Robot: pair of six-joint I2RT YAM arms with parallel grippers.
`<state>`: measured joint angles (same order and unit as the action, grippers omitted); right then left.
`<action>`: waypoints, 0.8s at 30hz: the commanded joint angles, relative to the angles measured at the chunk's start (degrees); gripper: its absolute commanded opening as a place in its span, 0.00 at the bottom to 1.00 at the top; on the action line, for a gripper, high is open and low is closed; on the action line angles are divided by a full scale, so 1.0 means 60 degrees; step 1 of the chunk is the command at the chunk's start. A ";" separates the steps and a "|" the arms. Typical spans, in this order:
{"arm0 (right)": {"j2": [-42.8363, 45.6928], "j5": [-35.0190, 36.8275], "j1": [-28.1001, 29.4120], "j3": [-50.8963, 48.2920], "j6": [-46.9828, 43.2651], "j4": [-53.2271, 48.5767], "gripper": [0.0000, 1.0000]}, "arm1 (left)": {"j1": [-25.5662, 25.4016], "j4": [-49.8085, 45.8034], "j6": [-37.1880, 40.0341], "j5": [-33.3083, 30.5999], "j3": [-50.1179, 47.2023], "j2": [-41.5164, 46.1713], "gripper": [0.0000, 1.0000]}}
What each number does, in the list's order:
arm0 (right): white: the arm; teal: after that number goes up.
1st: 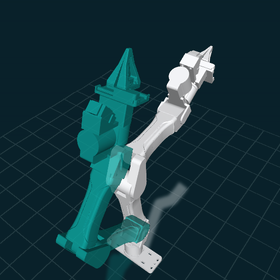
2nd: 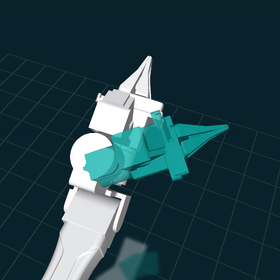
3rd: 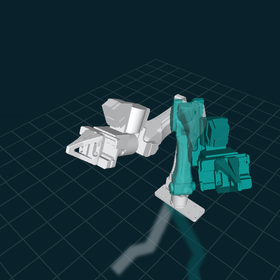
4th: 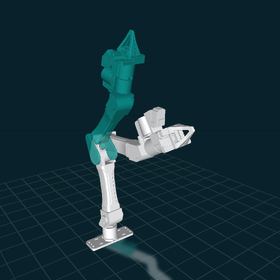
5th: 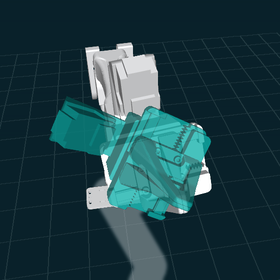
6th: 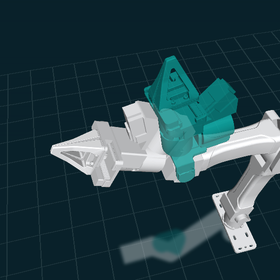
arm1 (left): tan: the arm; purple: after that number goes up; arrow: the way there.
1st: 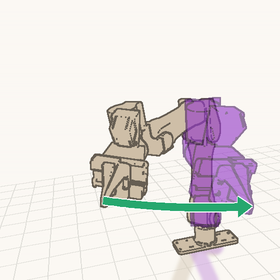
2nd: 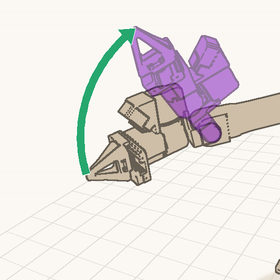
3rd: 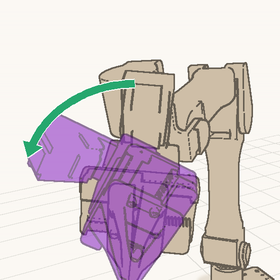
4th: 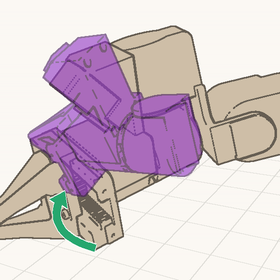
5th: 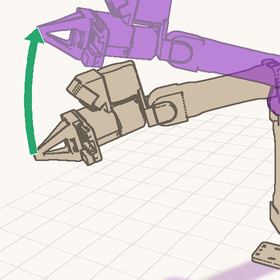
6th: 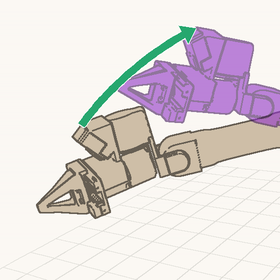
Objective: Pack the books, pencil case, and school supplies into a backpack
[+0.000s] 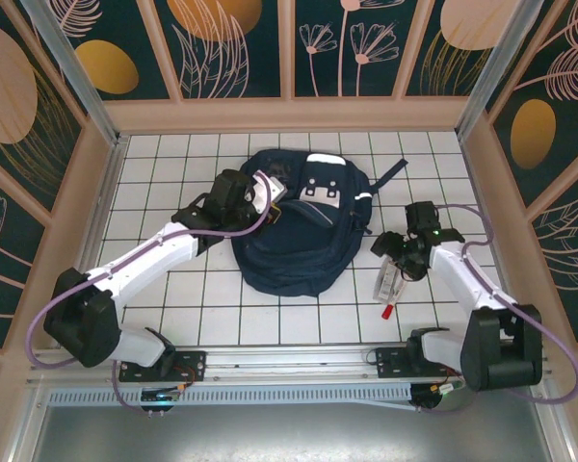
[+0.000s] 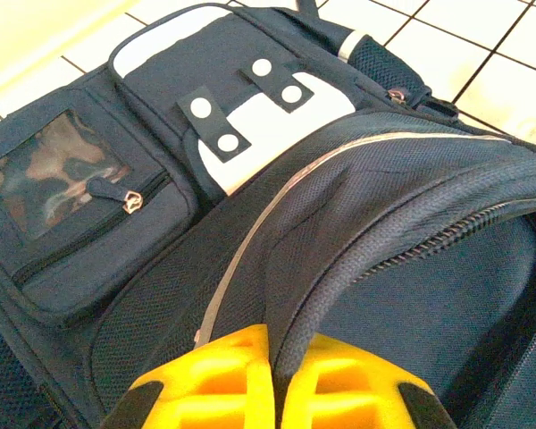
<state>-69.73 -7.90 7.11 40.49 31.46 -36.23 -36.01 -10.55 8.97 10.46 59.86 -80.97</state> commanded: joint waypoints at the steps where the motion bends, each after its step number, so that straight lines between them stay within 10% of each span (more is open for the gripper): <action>1: -0.0473 0.0660 0.0286 0.0023 -0.0020 -0.0032 0.81 | -0.0047 0.0662 -0.0346 0.0242 0.0044 0.0298 0.00; 14: -0.2515 0.2054 0.1561 -0.0029 0.0220 0.0610 0.75 | -0.0071 0.0820 0.0098 0.0065 0.0348 -0.0425 0.00; 24: -0.1536 0.0838 0.1814 0.0561 0.0909 0.0318 0.33 | -0.0050 0.0849 -0.0467 0.0327 0.0773 -0.0890 0.00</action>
<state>-83.70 3.64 17.37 41.91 32.47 -34.92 -36.14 -9.65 8.47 10.41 61.54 -85.56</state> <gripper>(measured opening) 0.435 0.017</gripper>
